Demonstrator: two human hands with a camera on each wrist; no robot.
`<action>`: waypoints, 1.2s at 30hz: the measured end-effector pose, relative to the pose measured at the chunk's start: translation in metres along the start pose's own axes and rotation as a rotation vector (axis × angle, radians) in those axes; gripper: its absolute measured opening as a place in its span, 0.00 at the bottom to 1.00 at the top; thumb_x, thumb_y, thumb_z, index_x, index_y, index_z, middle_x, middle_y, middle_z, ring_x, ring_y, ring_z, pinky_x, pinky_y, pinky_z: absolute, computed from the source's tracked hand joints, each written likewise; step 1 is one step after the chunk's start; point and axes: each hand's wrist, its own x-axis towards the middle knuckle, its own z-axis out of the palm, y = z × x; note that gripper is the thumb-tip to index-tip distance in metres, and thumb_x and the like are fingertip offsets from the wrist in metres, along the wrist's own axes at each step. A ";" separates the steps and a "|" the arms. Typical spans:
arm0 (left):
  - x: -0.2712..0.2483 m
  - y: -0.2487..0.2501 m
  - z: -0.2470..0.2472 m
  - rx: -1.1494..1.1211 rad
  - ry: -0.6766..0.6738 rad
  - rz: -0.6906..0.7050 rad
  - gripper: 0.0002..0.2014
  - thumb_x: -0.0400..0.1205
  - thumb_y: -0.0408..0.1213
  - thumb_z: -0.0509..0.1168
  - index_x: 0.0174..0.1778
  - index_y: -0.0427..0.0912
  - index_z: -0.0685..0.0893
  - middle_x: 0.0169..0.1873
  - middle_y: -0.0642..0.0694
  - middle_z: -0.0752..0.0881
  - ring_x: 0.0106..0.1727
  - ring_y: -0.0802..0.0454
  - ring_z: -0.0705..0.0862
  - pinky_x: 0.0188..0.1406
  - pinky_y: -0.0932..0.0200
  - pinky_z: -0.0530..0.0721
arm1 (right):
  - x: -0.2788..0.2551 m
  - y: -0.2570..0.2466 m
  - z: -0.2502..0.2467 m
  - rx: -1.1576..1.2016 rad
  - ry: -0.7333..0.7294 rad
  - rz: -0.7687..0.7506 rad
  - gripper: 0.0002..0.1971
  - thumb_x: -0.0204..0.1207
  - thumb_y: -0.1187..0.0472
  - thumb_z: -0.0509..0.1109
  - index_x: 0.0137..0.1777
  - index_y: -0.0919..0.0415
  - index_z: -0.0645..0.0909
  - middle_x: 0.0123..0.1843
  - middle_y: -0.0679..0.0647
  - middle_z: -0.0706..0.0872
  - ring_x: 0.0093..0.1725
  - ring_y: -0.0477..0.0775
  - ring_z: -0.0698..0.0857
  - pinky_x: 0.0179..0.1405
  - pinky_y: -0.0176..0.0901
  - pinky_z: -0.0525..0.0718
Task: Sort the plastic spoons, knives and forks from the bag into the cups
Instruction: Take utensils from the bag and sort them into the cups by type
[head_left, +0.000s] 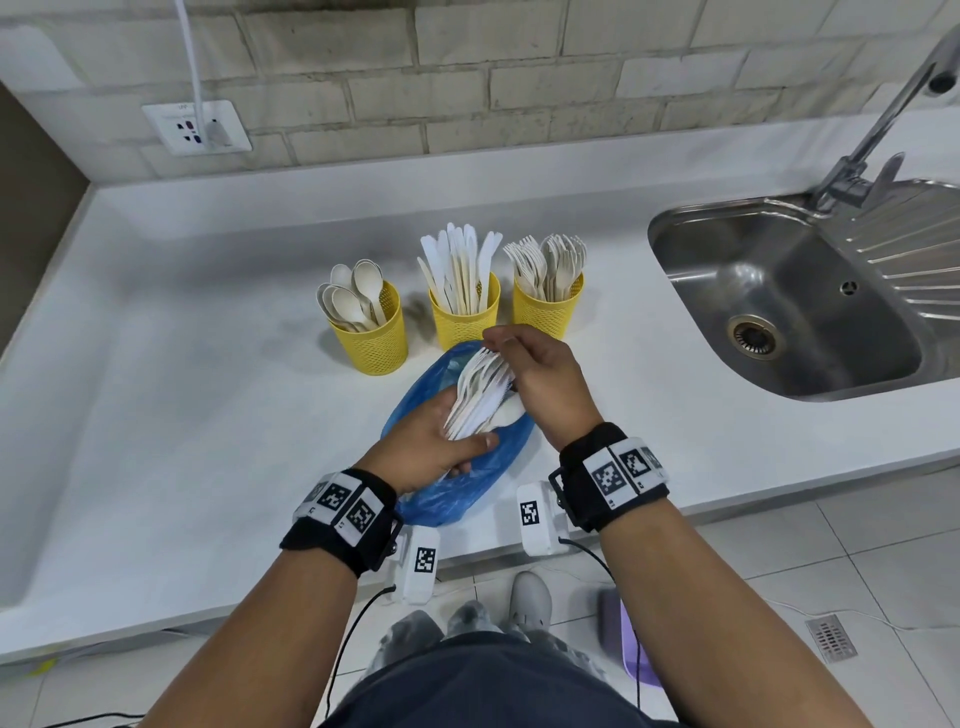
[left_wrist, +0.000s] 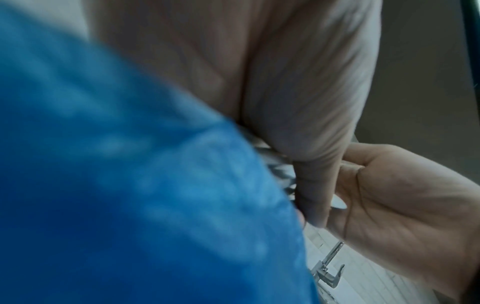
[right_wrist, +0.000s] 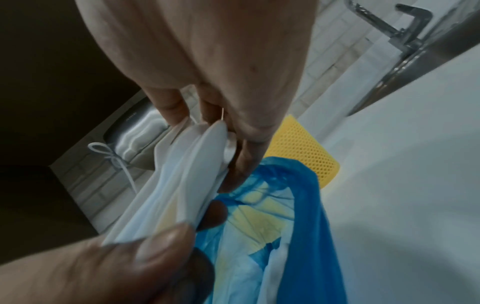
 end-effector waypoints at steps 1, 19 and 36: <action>0.000 0.002 0.001 -0.009 0.009 0.008 0.18 0.81 0.38 0.77 0.64 0.50 0.80 0.41 0.47 0.87 0.33 0.50 0.84 0.34 0.52 0.86 | 0.000 0.001 0.002 -0.042 -0.008 -0.036 0.11 0.86 0.61 0.66 0.58 0.55 0.90 0.59 0.53 0.92 0.62 0.51 0.88 0.71 0.54 0.83; -0.007 0.032 -0.002 -0.102 0.166 0.047 0.06 0.79 0.28 0.76 0.38 0.39 0.87 0.27 0.47 0.89 0.26 0.53 0.84 0.32 0.62 0.83 | -0.012 -0.030 0.007 -0.264 -0.130 -0.374 0.17 0.88 0.59 0.60 0.69 0.59 0.85 0.65 0.52 0.90 0.66 0.48 0.86 0.70 0.44 0.81; -0.011 0.084 -0.023 -0.615 0.227 0.448 0.04 0.80 0.35 0.76 0.46 0.50 0.90 0.37 0.48 0.88 0.40 0.50 0.87 0.46 0.55 0.86 | -0.026 -0.015 0.030 0.722 -0.431 0.581 0.27 0.86 0.48 0.56 0.73 0.69 0.78 0.66 0.74 0.84 0.63 0.78 0.86 0.71 0.72 0.82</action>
